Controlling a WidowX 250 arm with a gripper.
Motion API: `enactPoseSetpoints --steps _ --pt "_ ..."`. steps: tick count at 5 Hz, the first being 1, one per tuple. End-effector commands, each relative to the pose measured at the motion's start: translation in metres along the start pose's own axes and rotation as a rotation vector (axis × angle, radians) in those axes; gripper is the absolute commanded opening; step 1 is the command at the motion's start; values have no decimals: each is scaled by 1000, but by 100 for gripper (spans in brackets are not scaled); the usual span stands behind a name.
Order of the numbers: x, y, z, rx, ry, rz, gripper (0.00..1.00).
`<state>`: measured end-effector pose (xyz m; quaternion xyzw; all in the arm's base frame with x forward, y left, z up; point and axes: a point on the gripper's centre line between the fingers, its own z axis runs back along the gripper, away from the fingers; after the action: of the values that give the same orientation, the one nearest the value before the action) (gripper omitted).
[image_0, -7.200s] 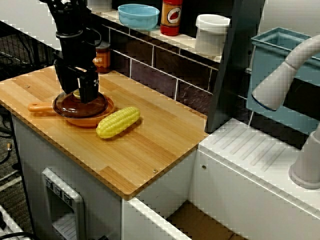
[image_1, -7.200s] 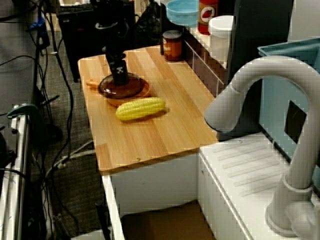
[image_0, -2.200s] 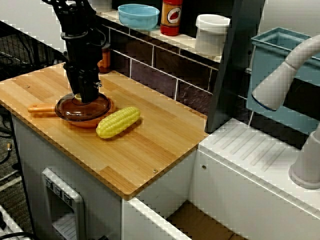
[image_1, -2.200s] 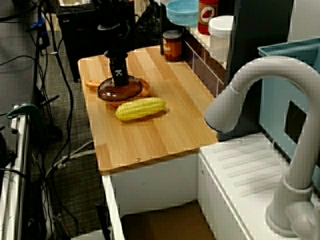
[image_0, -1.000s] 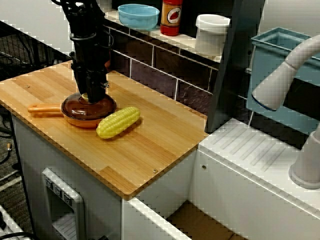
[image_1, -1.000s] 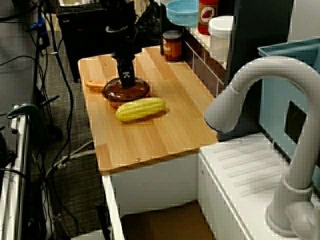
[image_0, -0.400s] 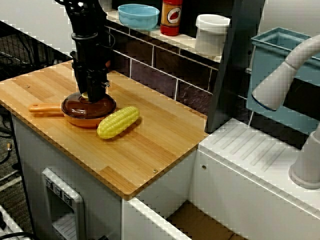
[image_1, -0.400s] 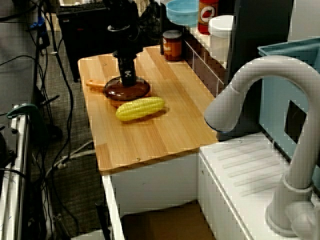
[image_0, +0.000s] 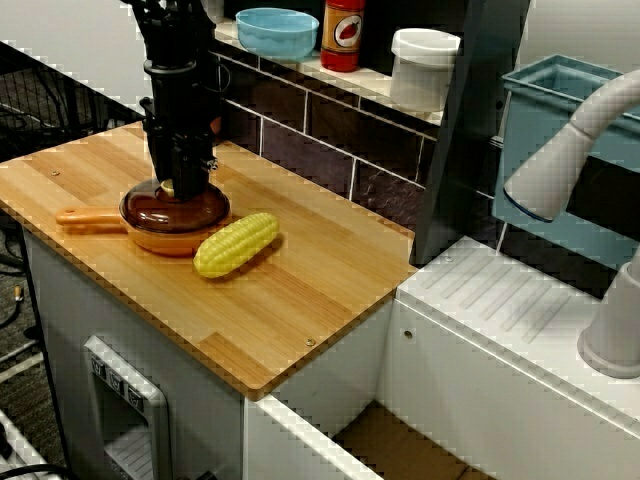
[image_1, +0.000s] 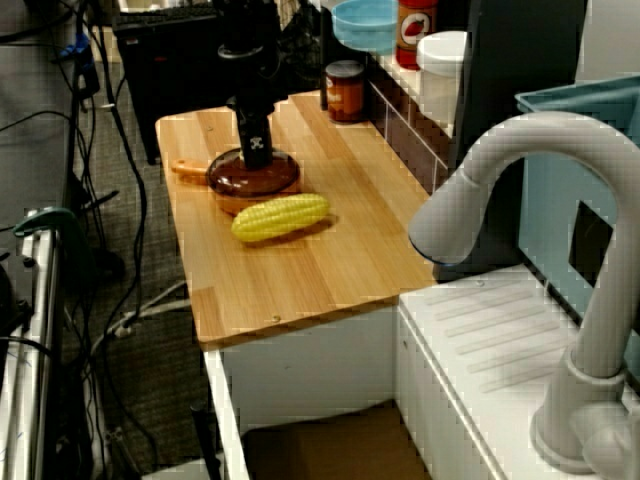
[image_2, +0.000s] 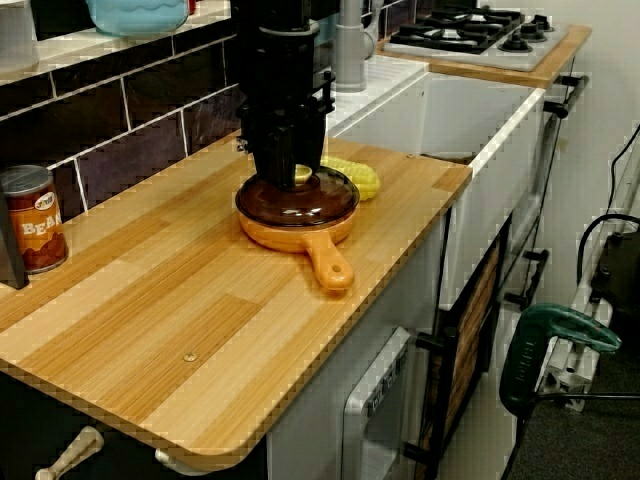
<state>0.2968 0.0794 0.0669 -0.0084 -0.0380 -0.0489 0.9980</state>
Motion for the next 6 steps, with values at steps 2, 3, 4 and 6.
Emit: enactPoseSetpoints --steps 2,3,4,6 --pt "7 -2 6 33 -37 -4 0" --pt "7 -4 7 47 -29 -15 100" --pt "7 -2 8 37 -20 -15 100" --pt "11 3 18 -11 -14 -8 100"
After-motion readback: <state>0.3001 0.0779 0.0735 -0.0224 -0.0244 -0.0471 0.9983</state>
